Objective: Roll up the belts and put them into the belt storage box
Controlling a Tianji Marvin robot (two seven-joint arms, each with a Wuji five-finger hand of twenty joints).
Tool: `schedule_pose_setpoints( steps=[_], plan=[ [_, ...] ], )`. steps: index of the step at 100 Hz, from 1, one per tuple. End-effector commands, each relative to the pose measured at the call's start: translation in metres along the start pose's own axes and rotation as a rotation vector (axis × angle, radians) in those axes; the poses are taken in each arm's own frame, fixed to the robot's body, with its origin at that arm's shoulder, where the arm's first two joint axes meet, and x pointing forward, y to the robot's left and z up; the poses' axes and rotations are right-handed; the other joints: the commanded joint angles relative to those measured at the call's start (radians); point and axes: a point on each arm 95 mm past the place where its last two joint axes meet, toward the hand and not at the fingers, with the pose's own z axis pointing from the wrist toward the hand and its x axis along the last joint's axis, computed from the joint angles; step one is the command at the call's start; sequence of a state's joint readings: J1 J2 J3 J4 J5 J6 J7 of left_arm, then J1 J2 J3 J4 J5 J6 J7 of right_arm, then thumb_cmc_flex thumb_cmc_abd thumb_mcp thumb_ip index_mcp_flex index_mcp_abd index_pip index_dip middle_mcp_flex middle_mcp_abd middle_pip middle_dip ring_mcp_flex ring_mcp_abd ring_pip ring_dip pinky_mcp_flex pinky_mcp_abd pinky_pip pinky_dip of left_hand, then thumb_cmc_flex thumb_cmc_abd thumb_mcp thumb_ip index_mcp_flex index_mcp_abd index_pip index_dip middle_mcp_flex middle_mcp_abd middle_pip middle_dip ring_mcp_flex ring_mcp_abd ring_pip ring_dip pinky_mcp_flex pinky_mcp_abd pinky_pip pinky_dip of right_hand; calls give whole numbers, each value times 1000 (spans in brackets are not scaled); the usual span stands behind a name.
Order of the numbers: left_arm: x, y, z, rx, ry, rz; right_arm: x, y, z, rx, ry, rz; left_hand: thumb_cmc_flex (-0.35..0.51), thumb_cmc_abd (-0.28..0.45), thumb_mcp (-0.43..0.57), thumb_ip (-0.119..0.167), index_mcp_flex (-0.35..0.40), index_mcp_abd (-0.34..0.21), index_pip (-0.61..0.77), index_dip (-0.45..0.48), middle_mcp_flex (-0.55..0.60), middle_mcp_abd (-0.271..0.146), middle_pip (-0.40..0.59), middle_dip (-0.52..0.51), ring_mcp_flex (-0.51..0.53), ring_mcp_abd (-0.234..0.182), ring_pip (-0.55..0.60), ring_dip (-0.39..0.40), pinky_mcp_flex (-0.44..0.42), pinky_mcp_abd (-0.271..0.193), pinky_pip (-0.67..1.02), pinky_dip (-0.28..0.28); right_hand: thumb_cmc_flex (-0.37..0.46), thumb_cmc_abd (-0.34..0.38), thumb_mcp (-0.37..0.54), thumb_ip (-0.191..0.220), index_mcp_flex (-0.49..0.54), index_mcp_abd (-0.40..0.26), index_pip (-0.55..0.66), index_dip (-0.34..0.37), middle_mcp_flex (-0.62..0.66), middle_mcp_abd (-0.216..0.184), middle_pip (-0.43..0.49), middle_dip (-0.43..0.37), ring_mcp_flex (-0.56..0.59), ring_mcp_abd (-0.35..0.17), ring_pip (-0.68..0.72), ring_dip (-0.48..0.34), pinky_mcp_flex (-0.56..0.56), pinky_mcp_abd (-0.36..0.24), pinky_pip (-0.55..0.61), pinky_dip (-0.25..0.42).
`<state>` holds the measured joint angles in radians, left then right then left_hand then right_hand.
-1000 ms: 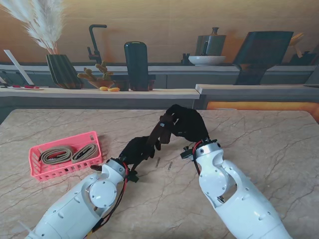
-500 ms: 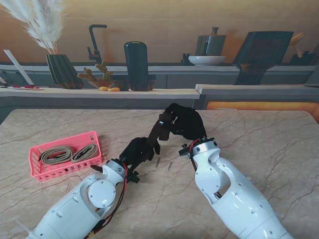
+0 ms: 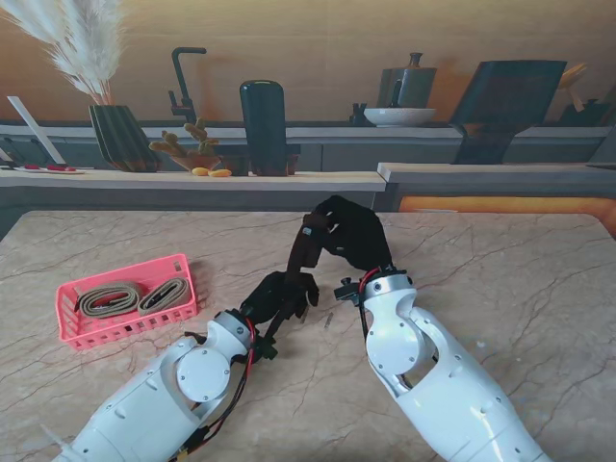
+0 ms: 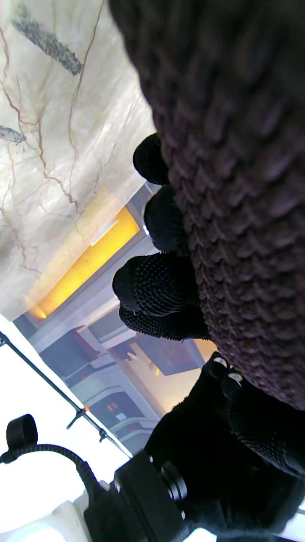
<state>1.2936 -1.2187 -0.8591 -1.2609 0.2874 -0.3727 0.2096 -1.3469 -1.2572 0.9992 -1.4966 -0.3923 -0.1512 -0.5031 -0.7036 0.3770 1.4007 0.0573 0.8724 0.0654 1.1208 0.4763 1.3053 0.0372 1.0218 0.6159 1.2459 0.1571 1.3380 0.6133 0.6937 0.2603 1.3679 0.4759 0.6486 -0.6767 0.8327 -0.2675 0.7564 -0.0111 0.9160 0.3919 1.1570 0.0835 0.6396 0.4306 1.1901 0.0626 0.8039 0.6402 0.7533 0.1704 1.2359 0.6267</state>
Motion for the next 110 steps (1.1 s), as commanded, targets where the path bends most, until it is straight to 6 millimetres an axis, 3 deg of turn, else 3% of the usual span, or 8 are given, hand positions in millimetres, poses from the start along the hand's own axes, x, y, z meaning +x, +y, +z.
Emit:
schedule_pose_setpoints(
  steps=[1,11,19,30,40,56,77,110],
  plan=[
    [-2,4,0,-10,-22,-9,9,-4,-2,0,16,27,-175,321,157,-20,-16,32,-41,33,-4,34,-23,-1,25,-1,-28,-12,-26,5,9,-2,137,124,105,40,42,-389,172,54,2,-85,9,-13,-17,-40,-16,-6,14,-56,-10,-2],
    [-4,4,0,-14,-54,-2,10,-6,-5,10,18,51,-187,321,149,30,-62,77,-163,87,-76,69,-105,-23,-52,40,-128,-5,-98,32,-55,11,136,124,105,40,42,-392,172,55,3,-88,8,-13,-16,-43,-18,-7,16,-62,-12,-3],
    [-5,3,0,-5,-73,1,11,-7,-7,19,17,66,-230,321,154,39,-151,93,-299,70,-189,99,-222,-57,-176,76,-262,-9,-192,58,-148,15,137,122,106,41,43,-390,172,55,5,-86,7,-12,-15,-42,-18,-6,16,-62,-15,-2],
    [-6,1,-2,10,-86,5,11,-8,-9,27,20,68,-284,321,160,47,-359,109,-572,-9,-462,136,-478,-146,-393,101,-523,-27,-315,88,-275,23,138,121,108,41,46,-388,172,55,7,-84,6,-11,-14,-40,-19,-6,17,-59,-16,-2],
    [-6,-2,-4,11,-95,8,11,-9,-11,31,22,73,-310,321,161,49,-512,107,-738,-75,-692,155,-638,-231,-582,120,-740,-78,-399,103,-374,6,138,120,109,41,48,-386,171,55,7,-81,5,-10,-14,-38,-19,-5,17,-59,-17,-1],
    [-5,-4,-6,28,-92,-17,10,-10,-11,37,21,74,-315,321,169,70,-669,99,-855,-151,-939,182,-741,-318,-773,125,-920,-149,-482,113,-494,-32,139,119,111,41,48,-384,170,55,8,-79,4,-9,-13,-37,-19,-3,18,-54,-18,2],
    [-3,-6,-9,24,-56,-51,9,-15,-11,47,5,77,-312,321,169,124,-722,95,-961,-265,-1074,211,-776,-377,-881,101,-1018,-214,-521,106,-606,-56,139,119,113,41,49,-380,169,55,9,-78,4,-7,-13,-35,-19,-1,18,-53,-19,5],
    [3,-1,-10,11,4,-90,5,-27,-8,64,-46,111,-242,321,169,121,-715,48,-840,-191,-1027,155,-748,-363,-856,19,-1040,-228,-518,63,-645,-40,139,118,114,40,51,-376,169,56,8,-76,4,-7,-12,-35,-18,1,19,-51,-19,7]
  ],
)
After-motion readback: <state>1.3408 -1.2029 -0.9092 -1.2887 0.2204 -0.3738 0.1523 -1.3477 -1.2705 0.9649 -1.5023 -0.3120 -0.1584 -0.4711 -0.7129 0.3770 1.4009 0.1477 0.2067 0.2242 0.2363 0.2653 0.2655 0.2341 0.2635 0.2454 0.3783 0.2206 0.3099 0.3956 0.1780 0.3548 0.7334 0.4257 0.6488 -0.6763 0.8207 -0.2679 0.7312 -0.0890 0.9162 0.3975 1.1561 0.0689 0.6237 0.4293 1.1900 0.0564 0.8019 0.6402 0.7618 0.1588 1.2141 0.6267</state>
